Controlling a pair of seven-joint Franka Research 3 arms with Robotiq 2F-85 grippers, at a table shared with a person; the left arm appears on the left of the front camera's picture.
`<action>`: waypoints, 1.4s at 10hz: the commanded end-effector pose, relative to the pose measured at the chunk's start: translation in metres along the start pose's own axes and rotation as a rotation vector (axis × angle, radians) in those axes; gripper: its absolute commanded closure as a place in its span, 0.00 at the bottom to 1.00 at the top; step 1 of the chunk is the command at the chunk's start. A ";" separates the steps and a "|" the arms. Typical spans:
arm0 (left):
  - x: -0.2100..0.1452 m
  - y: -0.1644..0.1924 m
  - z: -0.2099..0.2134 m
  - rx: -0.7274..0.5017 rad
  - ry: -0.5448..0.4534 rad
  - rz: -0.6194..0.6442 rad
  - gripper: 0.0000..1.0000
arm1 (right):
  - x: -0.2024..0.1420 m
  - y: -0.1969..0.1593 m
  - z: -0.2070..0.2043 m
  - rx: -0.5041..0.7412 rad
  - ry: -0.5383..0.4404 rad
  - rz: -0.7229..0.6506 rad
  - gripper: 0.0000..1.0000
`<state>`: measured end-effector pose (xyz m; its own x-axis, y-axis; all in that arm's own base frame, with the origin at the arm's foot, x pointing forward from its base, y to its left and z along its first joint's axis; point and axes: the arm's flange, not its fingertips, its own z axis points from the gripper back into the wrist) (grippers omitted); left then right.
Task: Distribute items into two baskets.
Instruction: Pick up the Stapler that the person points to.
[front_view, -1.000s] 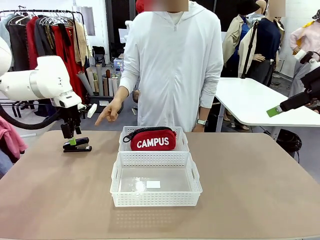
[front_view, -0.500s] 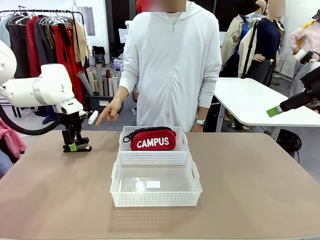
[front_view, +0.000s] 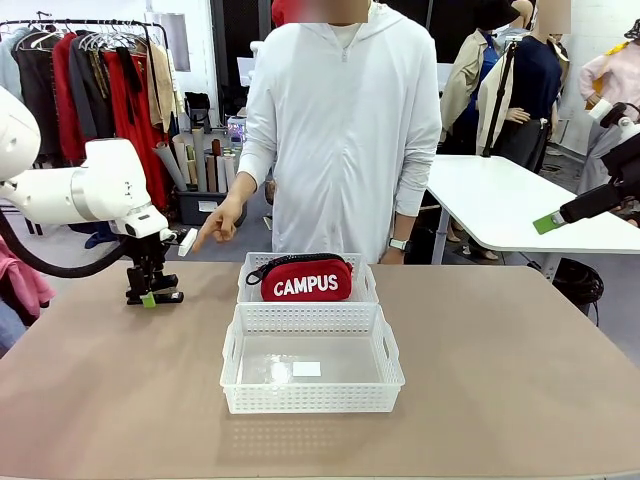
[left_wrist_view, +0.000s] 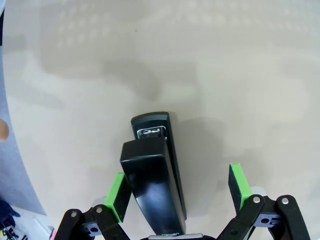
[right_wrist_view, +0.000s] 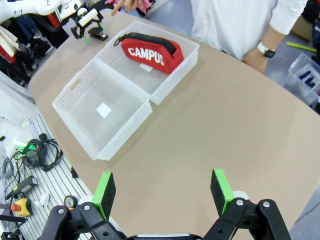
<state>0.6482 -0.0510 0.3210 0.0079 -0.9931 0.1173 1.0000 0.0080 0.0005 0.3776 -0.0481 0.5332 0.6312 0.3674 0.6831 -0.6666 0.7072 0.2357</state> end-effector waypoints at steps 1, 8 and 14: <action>-0.003 -0.001 -0.005 0.028 0.018 0.009 0.00 | 0.000 0.000 0.001 0.000 -0.002 -0.002 0.00; -0.007 0.000 -0.013 0.043 0.045 -0.001 0.57 | 0.000 0.000 0.001 0.000 -0.002 -0.002 0.00; -0.006 0.004 -0.009 0.026 0.025 0.002 1.00 | 0.000 0.000 0.001 0.000 -0.002 -0.002 0.00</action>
<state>0.6542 -0.0475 0.3121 0.0007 -0.9953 0.0966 0.9992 0.0045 0.0390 0.3776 -0.0481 0.5332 0.6312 0.3673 0.6831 -0.6666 0.7072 0.2357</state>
